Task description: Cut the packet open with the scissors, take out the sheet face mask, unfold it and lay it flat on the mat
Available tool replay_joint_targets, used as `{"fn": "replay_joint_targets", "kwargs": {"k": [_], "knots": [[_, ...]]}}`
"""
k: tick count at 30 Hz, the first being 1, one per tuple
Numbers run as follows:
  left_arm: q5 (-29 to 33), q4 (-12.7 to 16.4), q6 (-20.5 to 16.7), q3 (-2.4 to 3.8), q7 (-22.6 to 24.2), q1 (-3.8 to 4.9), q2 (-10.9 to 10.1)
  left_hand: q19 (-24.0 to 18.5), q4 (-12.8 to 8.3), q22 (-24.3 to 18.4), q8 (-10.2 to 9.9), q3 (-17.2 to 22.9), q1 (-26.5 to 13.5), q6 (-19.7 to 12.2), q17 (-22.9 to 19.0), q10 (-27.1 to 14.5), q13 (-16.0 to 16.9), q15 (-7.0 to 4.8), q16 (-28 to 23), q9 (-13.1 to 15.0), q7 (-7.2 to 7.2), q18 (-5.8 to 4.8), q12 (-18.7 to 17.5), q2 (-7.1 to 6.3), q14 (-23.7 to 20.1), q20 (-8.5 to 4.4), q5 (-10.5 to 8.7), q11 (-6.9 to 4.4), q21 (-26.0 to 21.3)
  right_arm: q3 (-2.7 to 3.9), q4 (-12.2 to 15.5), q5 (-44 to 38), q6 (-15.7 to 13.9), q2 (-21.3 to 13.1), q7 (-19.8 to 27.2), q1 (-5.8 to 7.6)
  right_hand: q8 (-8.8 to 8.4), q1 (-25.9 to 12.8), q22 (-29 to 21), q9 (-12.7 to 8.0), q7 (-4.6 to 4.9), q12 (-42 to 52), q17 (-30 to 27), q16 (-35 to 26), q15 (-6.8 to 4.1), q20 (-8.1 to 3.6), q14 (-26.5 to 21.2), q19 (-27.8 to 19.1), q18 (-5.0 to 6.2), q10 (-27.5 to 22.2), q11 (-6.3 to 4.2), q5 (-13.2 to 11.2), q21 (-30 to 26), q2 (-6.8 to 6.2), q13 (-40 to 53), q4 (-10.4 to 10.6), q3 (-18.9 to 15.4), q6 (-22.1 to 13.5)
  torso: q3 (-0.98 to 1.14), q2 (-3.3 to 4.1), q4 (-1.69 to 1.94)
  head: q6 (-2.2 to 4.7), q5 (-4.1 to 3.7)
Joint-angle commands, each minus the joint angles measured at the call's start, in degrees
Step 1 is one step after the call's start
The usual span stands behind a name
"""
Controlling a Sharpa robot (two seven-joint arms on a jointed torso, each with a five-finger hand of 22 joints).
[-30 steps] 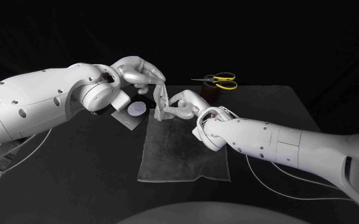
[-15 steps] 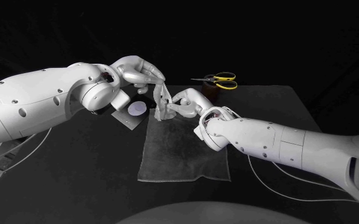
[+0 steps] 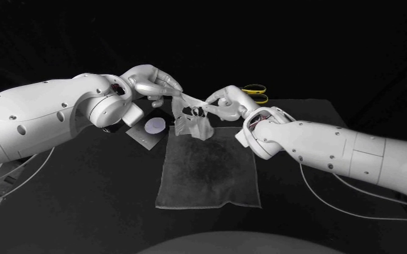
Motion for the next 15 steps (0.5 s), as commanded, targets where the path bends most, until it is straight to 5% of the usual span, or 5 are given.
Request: {"fn": "replay_joint_targets", "kwargs": {"k": [1, 9, 15], "knots": [[0.51, 0.13, -0.91, 0.05, 1.79, 0.00, 0.08, 0.41, 0.03, 0.05, 0.26, 0.34, 0.05, -0.02, 0.13, 0.32, 0.05, 0.01, 0.18, 7.52, 0.20, -0.67, -0.21, 0.62, 0.24, 0.00, 0.16, 0.01, 0.21, 0.08, 1.32, -4.32, 8.71, -1.41, -2.56, 1.79, 0.82, 0.30, 0.27, 1.51, -0.24, -0.22, 4.61, 0.07, -0.48, -0.20, 1.51, 0.51, 0.90, 1.66, -0.39, 0.16, 0.44, 0.10, 4.73, -0.14, 0.42, -0.03, -0.06, -0.12, -0.21, 0.25, -0.04], [1.42, 1.11, -1.34, 0.05, 3.61, -0.26, 0.49, 0.40, 0.03, 0.03, 0.25, 0.35, 0.03, -0.02, 0.05, 0.34, 0.06, 0.01, 0.17, 7.56, 0.20, -0.67, -0.22, 0.61, 0.23, -0.01, 0.16, 0.01, 0.19, 0.12, 4.21, -10.57, 22.46, -5.03, -7.38, 8.15, 0.97, 0.29, 0.56, 1.61, -0.25, -0.45, 4.45, 0.00, -0.49, -0.23, 1.44, 0.70, 0.81, 1.57, -0.41, 0.16, 0.74, -0.08, 4.50, -0.29, 0.54, -0.10, -0.04, -0.74, -0.43, 0.67, -0.22], [2.25, 1.22, -2.06, 0.07, 5.25, -0.33, 1.04, 0.41, 0.02, 0.03, 0.23, 0.38, 0.00, -0.03, -0.13, 0.34, 0.07, 0.00, 0.14, 7.62, 0.20, -0.67, -0.22, 0.61, 0.18, -0.01, 0.16, 0.01, 0.19, 0.11, 5.24, -15.25, 29.35, -6.31, -11.82, 11.70, 1.18, 0.09, 0.82, 1.72, -0.26, -0.69, 4.29, -0.08, -0.51, -0.22, 1.39, 0.87, 0.70, 1.50, -0.43, 0.16, 1.02, -0.27, 4.26, -0.26, 0.58, -0.11, -0.05, -1.16, -0.57, 0.89, -0.67]]}}
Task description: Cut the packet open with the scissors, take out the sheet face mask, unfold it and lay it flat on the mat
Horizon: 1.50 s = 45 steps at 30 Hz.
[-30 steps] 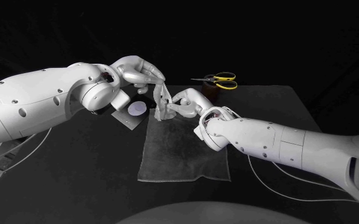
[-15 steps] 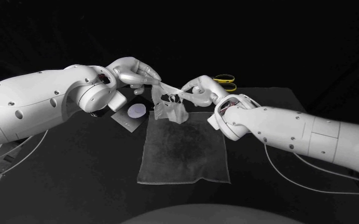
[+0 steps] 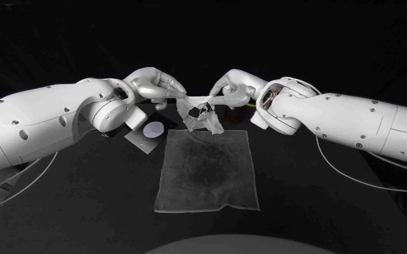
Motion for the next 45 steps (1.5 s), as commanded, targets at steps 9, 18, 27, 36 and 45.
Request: {"fn": "replay_joint_targets", "kwargs": {"k": [9, 18, 27, 36, 45], "knots": [[2.09, 0.24, -1.04, 0.22, 3.98, 0.09, 0.88, 0.23, 0.01, -0.19, 0.15, 0.43, 0.11, -0.06, -0.03, 0.35, 0.08, 0.00, 0.14, 7.58, 0.23, -0.61, -0.23, 0.53, 0.19, -0.02, 0.16, 0.01, 0.02, 0.01, 1.69, -10.39, 12.49, -1.70, -8.31, 3.45, 1.38, -0.06, 0.65, 1.83, -0.36, -0.28, 4.47, -0.05, -0.54, 0.11, 1.44, 0.89, 0.63, 1.55, -0.48, 0.26, 0.86, -0.40, 4.18, 0.13, 0.32, 0.15, -0.01, -1.21, -0.38, 0.07, -0.20], [2.20, 1.25, 0.33, 0.30, 3.52, 0.17, 0.59, 0.17, 0.00, -0.27, 0.13, 0.45, 0.11, -0.08, -0.21, 0.34, 0.09, 0.00, 0.12, 7.61, 0.23, -0.58, -0.24, 0.54, 0.14, -0.02, 0.16, 0.01, -0.04, -0.22, 4.45, -9.04, 12.09, -3.13, -9.00, 3.77, 1.63, -0.23, 0.73, 1.95, -0.45, -0.37, 4.36, -0.12, -0.60, 0.10, 1.43, 0.97, 0.62, 1.59, -0.57, 0.27, 0.92, -0.47, 4.10, 0.27, 0.44, 0.19, 0.14, -1.70, -0.24, -1.00, -0.42], [2.17, 3.60, 1.60, -0.03, 2.58, -0.41, -0.56, 0.25, -0.01, -0.17, 0.12, 0.45, 0.10, -0.09, -0.28, 0.34, 0.09, 0.00, 0.11, 7.63, 0.24, -0.61, -0.24, 0.54, 0.11, -0.02, 0.16, 0.01, 0.03, -0.88, 10.09, -4.41, 6.75, -6.45, -9.12, 2.47, 1.86, -0.43, 0.93, 2.07, -0.52, -0.53, 4.23, -0.20, -0.67, 0.02, 1.44, 1.22, 0.62, 1.62, -0.64, 0.27, 1.16, -0.53, 3.96, 0.45, 0.61, 0.18, 0.05, -2.38, -0.29, -2.89, -0.25], [1.23, 9.34, 4.42, -1.08, 0.53, -3.25, -4.18, 0.25, -0.04, -0.17, 0.07, 0.45, 0.06, -0.13, -0.30, 0.33, 0.11, 0.00, 0.08, 7.72, 0.25, -0.61, -0.26, 0.49, 0.11, -0.02, 0.15, 0.02, 0.03, -1.74, 17.00, -0.02, 0.31, -9.67, -9.07, -2.02, 2.16, -0.60, 1.10, 2.20, -0.64, -0.61, 4.22, -0.25, -0.80, -0.11, 1.52, 1.55, 0.61, 1.72, -0.76, 0.27, 1.38, -0.69, 3.93, 0.62, 0.84, 0.17, -0.09, -3.36, -0.01, -4.66, 0.02], [0.76, 14.01, 8.14, -2.46, -1.27, -7.40, -8.27, 0.28, -0.07, -0.14, 0.06, 0.45, 0.03, -0.13, -0.32, 0.33, 0.12, 0.00, 0.07, 7.78, 0.24, -0.63, -0.27, 0.45, 0.11, -0.02, 0.16, 0.02, 0.05, -2.10, 22.21, 0.91, -2.78, -12.03, -8.89, -9.97, 2.41, -0.70, 1.07, 2.31, -0.74, -0.75, 4.20, -0.31, -0.92, -0.23, 1.59, 1.70, 0.64, 1.78, -0.86, 0.27, 1.36, -0.86, 3.82, 0.73, 1.05, 0.16, -0.46, -4.36, 0.11, -4.66, 0.57]]}}
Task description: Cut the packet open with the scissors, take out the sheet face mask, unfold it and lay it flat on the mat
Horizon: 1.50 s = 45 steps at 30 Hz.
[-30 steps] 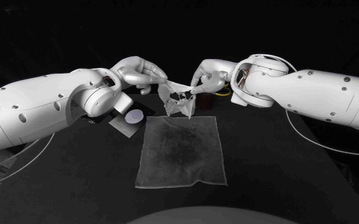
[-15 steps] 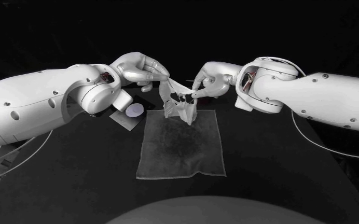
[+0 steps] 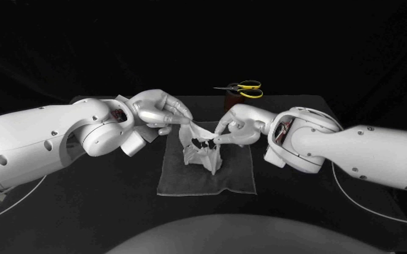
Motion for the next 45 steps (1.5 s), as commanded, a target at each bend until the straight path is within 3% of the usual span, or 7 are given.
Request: {"fn": "replay_joint_targets", "kwargs": {"k": [1, 4, 10, 13, 25, 33, 45], "knots": [[-0.50, 1.48, 4.48, -0.28, -1.65, -1.11, -0.97, 0.28, 0.09, 0.12, 0.32, 0.29, -0.09, 0.08, -0.06, 0.34, 0.09, 0.00, 0.24, 7.68, 0.45, -0.63, -0.27, 0.34, 0.12, -0.03, 0.21, 0.01, 0.07, 0.04, 1.38, 1.61, -3.60, -0.64, 0.01, -1.81, 1.22, 0.05, -0.08, 2.32, -0.57, -0.21, 4.27, 0.19, -0.62, -0.16, 1.71, 0.37, 1.09, 1.81, -0.46, 0.23, 0.26, -0.11, 3.85, 0.01, 0.41, 0.38, -0.28, -0.66, 0.11, -0.01, 0.19], [-0.60, 2.44, 5.95, -0.58, -2.05, -1.92, -2.00, 0.18, 0.08, 0.00, 0.30, 0.29, -0.10, 0.08, -0.10, 0.34, 0.10, 0.00, 0.23, 7.72, 0.45, -0.59, -0.27, 0.33, 0.11, -0.03, 0.21, 0.01, -0.02, -0.08, 2.41, 1.88, -4.04, -1.27, -0.05, -3.39, 1.30, 0.01, -0.03, 2.35, -0.60, -0.24, 4.25, 0.16, -0.66, -0.19, 1.73, 0.48, 1.07, 1.83, -0.50, 0.23, 0.33, -0.18, 3.83, 0.05, 0.47, 0.38, -0.49, -0.98, 0.22, -0.01, 0.32], [-1.20, 2.95, 8.26, -0.84, -2.89, -2.51, -2.71, 0.18, 0.06, 0.00, 0.29, 0.29, -0.11, 0.08, -0.20, 0.33, 0.11, -0.01, 0.21, 7.76, 0.44, -0.60, -0.28, 0.32, 0.08, -0.03, 0.21, 0.01, -0.02, -0.27, 3.32, 2.73, -3.76, -1.72, -0.27, -4.80, 1.44, -0.08, -0.09, 2.41, -0.65, -0.29, 4.25, 0.14, -0.72, -0.25, 1.78, 0.53, 1.08, 1.88, -0.56, 0.23, 0.26, -0.31, 3.80, 0.13, 0.57, 0.39, -0.78, -0.98, 0.35, -0.01, 0.39], [-1.94, 1.74, 8.67, -0.90, -3.40, -2.61, -1.71, 0.20, 0.06, 0.02, 0.28, 0.29, -0.13, 0.08, -0.26, 0.33, 0.11, -0.01, 0.20, 7.78, 0.44, -0.60, -0.29, 0.32, 0.06, -0.03, 0.21, 0.01, -0.01, -0.35, 2.06, 3.40, -3.45, -0.90, -0.23, -5.22, 1.44, -0.08, -0.09, 2.41, -0.65, -0.29, 4.25, 0.14, -0.72, -0.25, 1.78, 0.53, 1.08, 1.88, -0.56, 0.23, 0.26, -0.31, 3.80, 0.13, 0.57, 0.39, -0.72, -0.56, 0.32, -0.01, 0.53], [-5.50, -11.80, 4.53, -1.03, -3.67, -2.82, 8.58, 0.20, 0.06, 0.03, 0.24, 0.31, -0.18, 0.06, 0.04, 0.31, 0.12, 0.00, 0.20, 7.87, 0.43, -0.61, -0.31, 0.34, 0.15, -0.03, 0.20, 0.01, -0.01, -0.49, -10.38, 4.88, -6.44, 6.36, 1.23, -7.21, 1.57, -0.11, -0.33, 2.45, -0.69, -0.40, 4.05, 0.02, -0.77, -0.33, 1.75, 0.43, 1.14, 1.91, -0.60, 0.24, -0.04, -0.20, 3.72, 0.28, 0.88, 0.31, -0.64, 1.28, -0.05, -0.01, 0.96], [-9.14, -20.69, 2.89, -0.98, -3.65, -2.81, 15.16, 0.05, 0.05, -0.13, 0.17, 0.38, -0.17, 0.00, -0.16, 0.24, 0.13, 0.00, 0.16, 7.94, 0.43, -0.57, -0.36, 0.41, 0.07, -0.03, 0.20, 0.02, -0.15, -0.49, -18.40, 5.86, -6.95, 10.81, 2.25, -7.62, 1.61, -0.07, -0.62, 2.46, -0.65, -0.70, 3.73, -0.13, -0.80, -0.38, 1.64, 0.22, 1.22, 1.82, -0.59, 0.24, -0.41, -0.10, 3.44, 0.32, 1.18, 0.13, -0.15, 1.95, -0.18, -0.01, 1.22], [-10.88, -29.14, 5.60, -0.85, -4.70, -2.73, 20.91, -0.10, -0.04, -0.27, 0.02, 0.53, -0.14, -0.16, 0.02, 0.05, 0.14, 0.04, 0.13, 8.11, 0.48, -0.53, -0.47, 0.53, 0.07, -0.03, 0.20, 0.07, -0.28, -0.33, -24.74, 7.65, -7.77, 13.99, 3.22, -7.56, 1.64, -0.04, -0.70, 2.47, -0.62, -0.82, 3.61, -0.20, -0.80, -0.41, 1.60, 0.17, 1.24, 1.78, -0.57, 0.24, -0.53, -0.06, 3.34, 0.33, 1.36, 0.00, 0.07, 2.45, -0.23, -0.01, 1.12]]}}
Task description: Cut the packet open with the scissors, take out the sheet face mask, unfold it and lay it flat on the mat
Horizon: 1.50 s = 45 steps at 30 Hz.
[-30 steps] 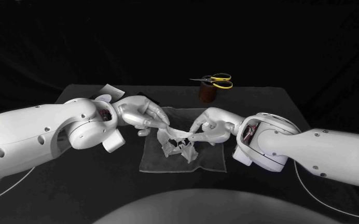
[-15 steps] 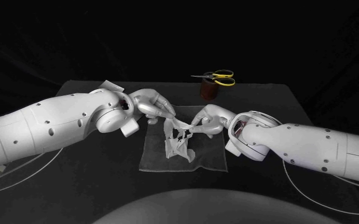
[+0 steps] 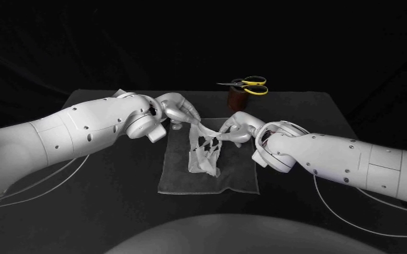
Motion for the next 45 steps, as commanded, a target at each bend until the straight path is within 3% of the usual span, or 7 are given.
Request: {"fn": "replay_joint_targets", "kwargs": {"k": [1, 6, 16, 27, 33, 38, 45], "knots": [[-1.80, -1.85, 1.87, 0.08, -0.80, 0.06, 1.43, -0.10, 0.14, -0.05, 0.15, 0.36, -0.11, -0.07, 0.02, 0.14, 0.05, 0.03, 0.16, 7.17, 0.18, -0.53, -0.25, 0.56, 0.07, -0.03, 0.18, -0.02, -0.28, 0.12, -1.84, 1.31, -0.28, 0.88, 1.19, 0.22, 0.88, 0.32, -0.12, 2.48, -0.40, -0.27, 3.57, 0.19, -0.56, -0.22, 1.74, -0.12, 0.77, 1.57, -0.37, 0.15, -0.39, 0.30, 3.31, 0.10, 0.48, 0.19, 0.12, 0.33, 0.04, 0.00, -0.15], [-2.18, -4.27, 1.32, 0.10, -0.94, 0.08, 3.12, -0.14, 0.10, -0.08, 0.10, 0.40, -0.09, -0.11, -0.14, 0.08, 0.06, 0.05, 0.13, 7.22, 0.20, -0.53, -0.28, 0.59, 0.00, -0.03, 0.18, 0.00, -0.31, 0.25, -4.78, 1.02, 1.31, 2.30, 0.77, 0.69, 0.89, 0.33, -0.19, 2.48, -0.39, -0.33, 3.56, 0.18, -0.56, -0.22, 1.74, -0.17, 0.79, 1.55, -0.37, 0.16, -0.48, 0.30, 3.26, 0.09, 0.53, 0.16, 0.10, 0.69, 0.09, 0.00, -0.20], [-2.67, -8.09, 1.06, 0.26, -0.94, 0.32, 5.77, -0.23, 0.02, -0.16, 0.03, 0.46, -0.04, -0.19, 0.26, -0.01, 0.07, 0.07, 0.15, 7.32, 0.25, -0.51, -0.32, 0.65, 0.09, -0.03, 0.18, 0.03, -0.38, 0.41, -10.06, -1.37, 8.36, 5.07, -0.86, 1.86, 0.91, 0.34, -0.55, 2.49, -0.32, -0.57, 3.30, 0.05, -0.54, -0.24, 1.64, -0.48, 0.87, 1.46, -0.32, 0.16, -0.95, 0.33, 3.04, 0.09, 0.77, -0.03, 0.12, 1.49, 0.11, 0.00, -0.60], [-3.06, -12.84, -1.20, 0.29, -0.57, 0.38, 9.44, -0.37, -0.07, -0.28, -0.10, 0.47, -0.04, -0.32, 0.93, -0.17, 0.09, 0.13, 0.19, 7.45, 0.33, -0.48, -0.39, 0.66, 0.25, -0.01, 0.18, 0.11, -0.50, 0.42, -12.96, -3.60, 12.72, 6.60, -2.47, 2.47, 0.95, -0.35, -1.65, 2.51, -0.04, -2.13, 1.74, -0.71, -0.31, -0.14, 0.94, -1.61, 1.05, 0.77, -0.06, 0.15, -2.50, -0.09, 1.55, 0.53, 0.95, -0.81, 0.15, 1.80, -0.03, 0.00, -0.66], [-3.18, -14.41, -1.57, 0.29, -0.58, 0.38, 10.53, -0.51, -0.09, -0.40, -0.23, 0.42, -0.12, -0.47, 0.86, -0.38, 0.10, 0.20, 0.18, 7.59, 0.39, -0.46, -0.49, 0.67, 0.16, 0.02, 0.17, 0.19, -0.60, 0.42, -13.30, -3.14, 11.95, 6.77, -2.53, 2.51, -0.52, -1.84, -2.05, 1.77, 1.13, -5.50, -1.25, -2.25, 0.49, 0.41, -0.56, -2.27, 0.89, -0.86, 0.94, 0.13, -3.46, -1.54, -1.65, 1.62, -0.08, -3.68, 0.15, 1.76, 0.02, 0.00, -0.76], [-3.50, -14.97, -0.34, 0.28, -2.20, 0.38, 10.95, -1.97, -0.36, -1.77, -0.95, -0.15, -0.28, -1.38, -1.01, -1.54, 0.06, 0.53, -0.10, 8.05, 0.82, -0.12, -1.00, 0.60, -0.88, 0.23, 0.16, 0.57, -1.83, 0.41, -13.00, -2.03, 8.12, 6.54, -2.24, 2.51, -2.85, -3.55, -2.82, 0.52, 3.12, -14.06, -9.06, -6.33, 1.97, 1.51, -4.81, -3.61, 0.62, -5.65, 2.64, 0.12, -5.13, -3.82, -9.85, 3.09, -2.32, -7.30, 0.12, 1.79, -0.05, 0.00, -0.75], [-4.55, -14.98, 0.65, 0.26, -4.37, 0.39, 10.71, -2.90, -1.11, -2.42, -1.85, -1.85, -0.15, -2.18, -1.68, -2.22, 0.35, 0.89, -0.18, 8.63, 1.28, 0.05, -0.90, 0.66, -1.59, 0.61, 0.15, 0.91, -2.50, 0.41, -12.57, -0.85, 4.12, 6.06, -2.37, 2.51, -4.14, -4.42, -3.38, -0.22, 4.16, -15.70, -10.37, -7.16, 2.85, 2.39, -5.76, -4.07, 0.67, -6.70, 3.60, 0.12, -6.17, -5.20, -11.48, 4.40, -4.32, -9.26, 0.11, 1.81, 0.10, 0.00, -0.97]]}}
